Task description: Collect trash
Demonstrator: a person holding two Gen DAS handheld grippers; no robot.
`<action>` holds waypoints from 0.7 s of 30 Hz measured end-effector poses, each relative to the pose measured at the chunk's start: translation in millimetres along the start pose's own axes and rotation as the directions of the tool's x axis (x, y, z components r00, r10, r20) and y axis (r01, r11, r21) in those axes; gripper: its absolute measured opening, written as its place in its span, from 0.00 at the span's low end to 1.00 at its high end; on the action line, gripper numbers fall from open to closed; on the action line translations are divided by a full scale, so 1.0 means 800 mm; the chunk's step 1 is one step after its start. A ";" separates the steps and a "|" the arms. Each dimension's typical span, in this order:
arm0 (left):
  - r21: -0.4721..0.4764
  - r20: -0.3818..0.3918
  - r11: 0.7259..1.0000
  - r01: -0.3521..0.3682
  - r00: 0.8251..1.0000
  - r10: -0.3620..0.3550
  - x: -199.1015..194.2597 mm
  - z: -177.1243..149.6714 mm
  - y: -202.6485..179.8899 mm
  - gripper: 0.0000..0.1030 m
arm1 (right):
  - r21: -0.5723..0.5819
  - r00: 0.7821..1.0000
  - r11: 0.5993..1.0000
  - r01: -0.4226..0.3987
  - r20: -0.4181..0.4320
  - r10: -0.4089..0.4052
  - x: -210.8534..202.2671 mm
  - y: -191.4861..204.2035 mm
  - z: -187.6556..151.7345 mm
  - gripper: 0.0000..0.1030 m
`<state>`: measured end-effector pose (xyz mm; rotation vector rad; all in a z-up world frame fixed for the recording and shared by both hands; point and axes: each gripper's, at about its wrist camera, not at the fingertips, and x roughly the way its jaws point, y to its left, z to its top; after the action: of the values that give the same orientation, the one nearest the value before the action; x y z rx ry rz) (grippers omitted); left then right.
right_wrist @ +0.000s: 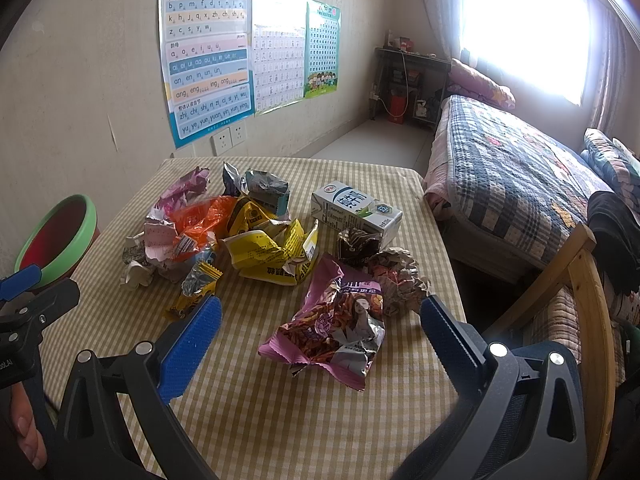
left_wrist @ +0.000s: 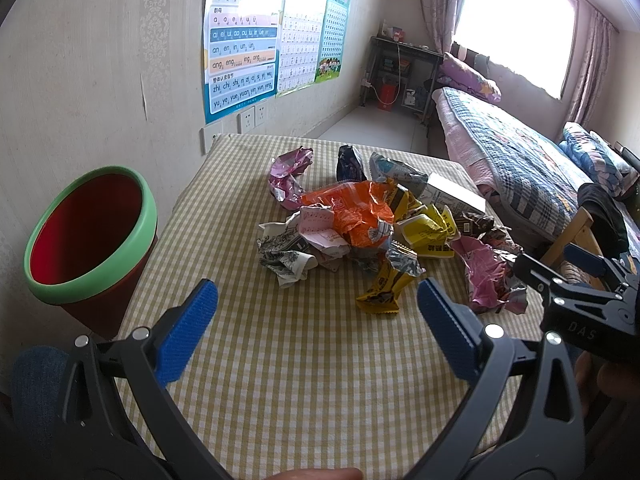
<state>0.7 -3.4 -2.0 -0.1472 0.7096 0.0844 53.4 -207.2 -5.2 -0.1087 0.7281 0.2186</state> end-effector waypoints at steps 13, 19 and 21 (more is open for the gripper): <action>-0.022 -0.035 1.000 -0.010 0.999 0.010 0.013 -0.006 0.003 0.95 | 0.003 1.000 1.000 -0.025 -0.014 0.025 0.001 0.000 -0.002 0.93; -0.069 -0.075 0.998 -0.010 0.997 0.005 0.019 -0.008 0.010 0.95 | 0.013 0.999 1.000 -0.022 -0.039 0.023 0.004 -0.003 -0.002 0.93; -0.061 -0.085 0.998 -0.011 0.996 0.005 0.019 -0.008 0.008 0.95 | 0.019 0.999 1.000 -0.018 -0.049 0.019 0.006 -0.004 -0.002 0.93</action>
<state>7.1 2.1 -17.6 -0.2076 0.7927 0.1082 57.0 -210.1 -9.5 -0.0899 0.7801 0.2276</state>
